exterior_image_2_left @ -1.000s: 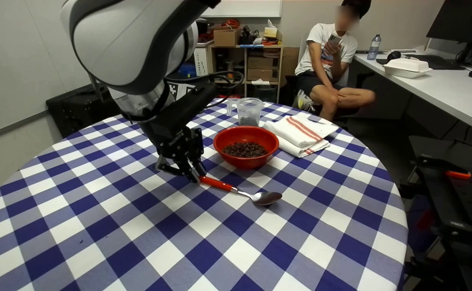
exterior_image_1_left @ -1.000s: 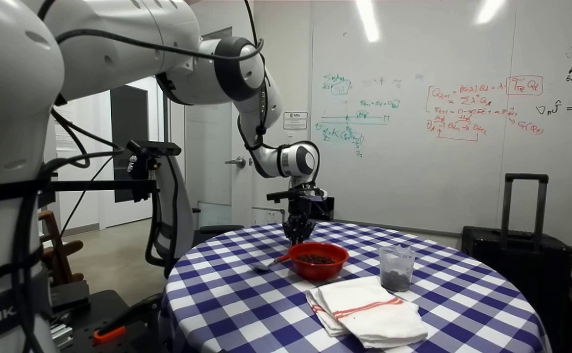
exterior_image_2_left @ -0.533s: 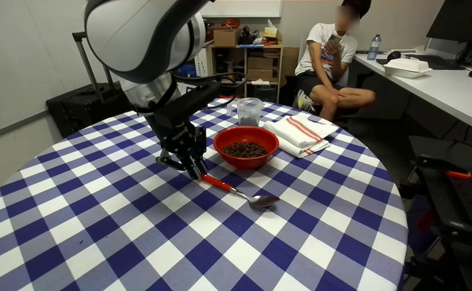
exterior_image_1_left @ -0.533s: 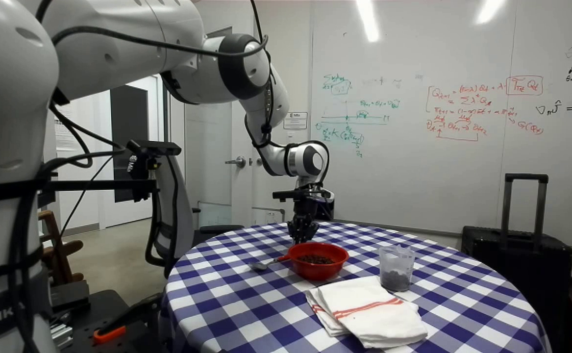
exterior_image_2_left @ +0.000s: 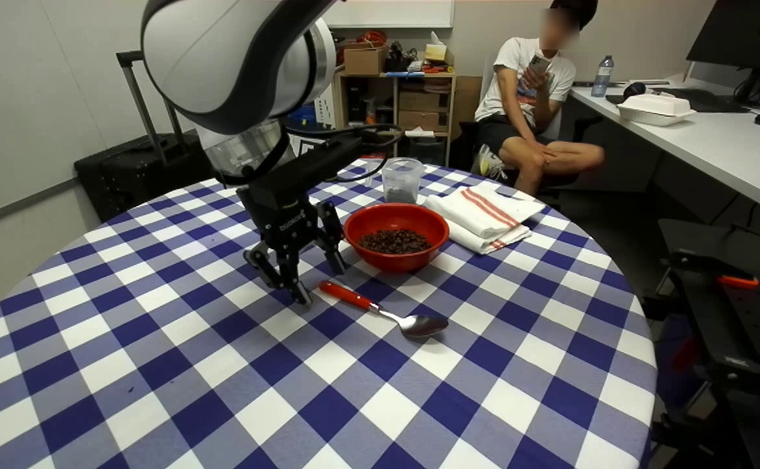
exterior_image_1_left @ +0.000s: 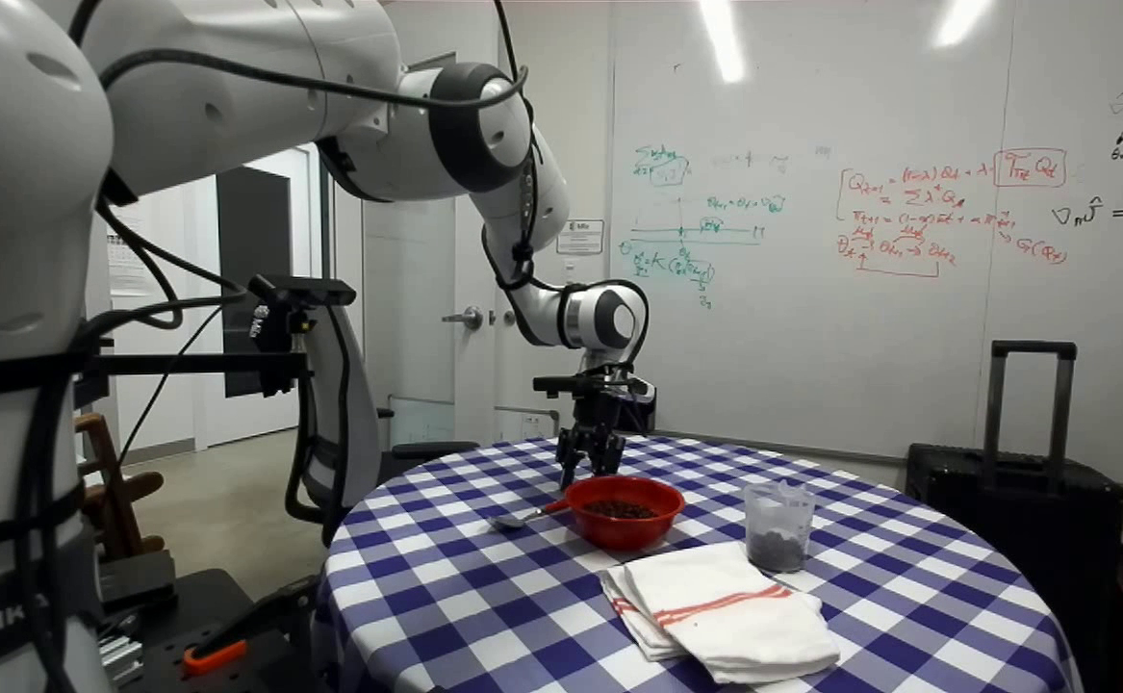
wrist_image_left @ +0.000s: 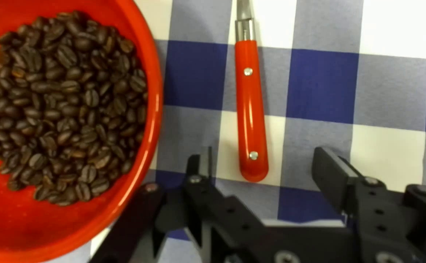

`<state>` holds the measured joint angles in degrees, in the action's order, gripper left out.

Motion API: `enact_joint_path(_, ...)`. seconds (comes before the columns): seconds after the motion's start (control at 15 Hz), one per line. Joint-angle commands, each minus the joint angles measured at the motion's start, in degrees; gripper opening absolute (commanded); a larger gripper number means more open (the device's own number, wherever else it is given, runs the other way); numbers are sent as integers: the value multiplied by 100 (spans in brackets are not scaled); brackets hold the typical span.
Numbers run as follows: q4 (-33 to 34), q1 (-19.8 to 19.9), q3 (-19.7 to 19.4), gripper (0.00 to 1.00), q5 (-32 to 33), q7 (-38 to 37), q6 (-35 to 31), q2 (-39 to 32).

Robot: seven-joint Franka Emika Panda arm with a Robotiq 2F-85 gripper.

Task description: Use the spoon to scoop up the contents in the bowl

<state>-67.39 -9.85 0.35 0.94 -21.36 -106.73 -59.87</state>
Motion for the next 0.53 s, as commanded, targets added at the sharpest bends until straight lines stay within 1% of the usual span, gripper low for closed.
enact_joint_path(0.0, -541, 129, 38, 58, -264, 76, -242, 320)
enact_joint_path(0.13, -681, 170, 31, 54, -326, 87, -322, 384)
enact_joint_path(0.2, -748, 185, 32, 45, -356, 95, -343, 436)
enact_joint_path(0.47, -915, 204, 38, 16, -406, 109, -447, 554)
